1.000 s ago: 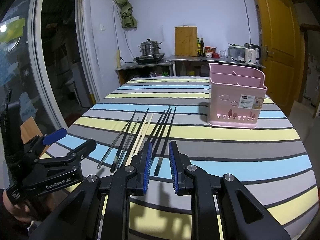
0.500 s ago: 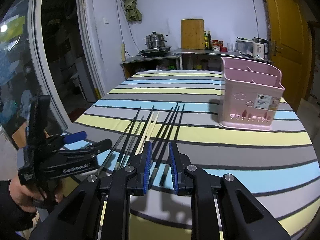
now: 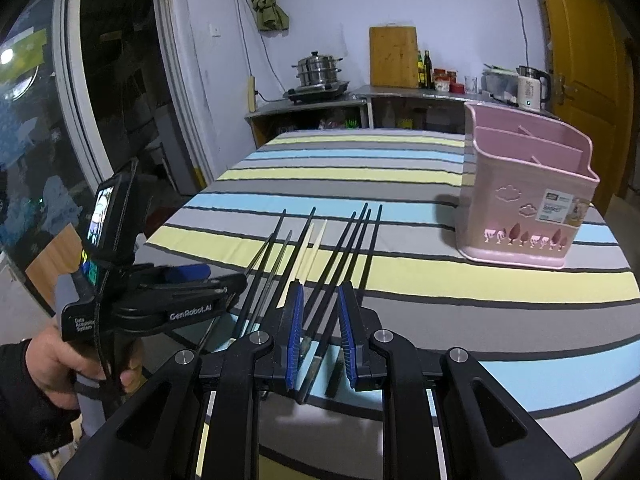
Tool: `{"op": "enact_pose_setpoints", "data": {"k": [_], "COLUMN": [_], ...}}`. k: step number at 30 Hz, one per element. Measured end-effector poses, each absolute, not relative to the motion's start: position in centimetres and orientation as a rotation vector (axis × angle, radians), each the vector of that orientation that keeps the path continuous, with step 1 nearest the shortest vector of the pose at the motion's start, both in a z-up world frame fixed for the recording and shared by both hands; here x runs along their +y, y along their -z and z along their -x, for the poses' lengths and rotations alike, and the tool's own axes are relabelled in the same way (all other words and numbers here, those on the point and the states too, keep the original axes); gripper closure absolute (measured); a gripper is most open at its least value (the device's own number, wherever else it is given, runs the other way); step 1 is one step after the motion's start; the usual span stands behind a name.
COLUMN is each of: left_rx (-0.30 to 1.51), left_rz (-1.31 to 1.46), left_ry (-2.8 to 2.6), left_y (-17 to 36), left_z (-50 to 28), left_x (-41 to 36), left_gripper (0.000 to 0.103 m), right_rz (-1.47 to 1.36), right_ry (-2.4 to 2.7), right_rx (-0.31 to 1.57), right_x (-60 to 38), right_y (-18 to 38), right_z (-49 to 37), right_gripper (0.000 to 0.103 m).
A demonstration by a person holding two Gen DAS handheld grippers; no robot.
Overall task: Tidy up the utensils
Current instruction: 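Lower the left gripper onto a thin metal chopstick and close it, then carry the metal chopstick with the left gripper into the pink holder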
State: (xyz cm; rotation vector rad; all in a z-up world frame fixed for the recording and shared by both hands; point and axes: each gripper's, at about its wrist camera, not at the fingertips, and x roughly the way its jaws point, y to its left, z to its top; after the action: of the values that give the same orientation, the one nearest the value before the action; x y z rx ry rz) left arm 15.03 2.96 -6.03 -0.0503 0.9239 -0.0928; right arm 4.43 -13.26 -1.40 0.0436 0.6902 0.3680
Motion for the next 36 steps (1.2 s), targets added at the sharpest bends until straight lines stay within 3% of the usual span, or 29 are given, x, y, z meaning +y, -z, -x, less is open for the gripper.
{"op": "enact_pose_setpoints", "data": {"k": [3,5,9,21,36], "left_rx": [0.923,0.926,0.934,0.934,0.986], "left_rz": [0.021,0.015,0.052,0.153,0.149], "left_ry": [0.066,0.056,0.066,0.059,0.109], "left_y": [6.0,6.0,5.9,5.6,5.8], "left_z": [-15.7,-16.2,-16.3,-15.6,-19.1], "left_x": [3.1,3.4,4.9,8.9,9.4], "left_gripper": [0.066,0.081,0.095,0.097,0.096], "right_rz": [-0.048,-0.052,-0.073,-0.068,-0.053], "right_ry": [-0.384,-0.397,-0.418,-0.487,-0.435], "right_rx": [0.706,0.714,0.757,0.945,1.042], "right_x": [-13.0,-12.7,-11.5,-6.5,-4.7], "right_y": [1.2,1.2,1.2,4.3,7.0], "right_z": [-5.1,-5.7,-7.7,-14.3,-17.6], "right_gripper": [0.085,0.085,0.085,0.088,0.094]}}
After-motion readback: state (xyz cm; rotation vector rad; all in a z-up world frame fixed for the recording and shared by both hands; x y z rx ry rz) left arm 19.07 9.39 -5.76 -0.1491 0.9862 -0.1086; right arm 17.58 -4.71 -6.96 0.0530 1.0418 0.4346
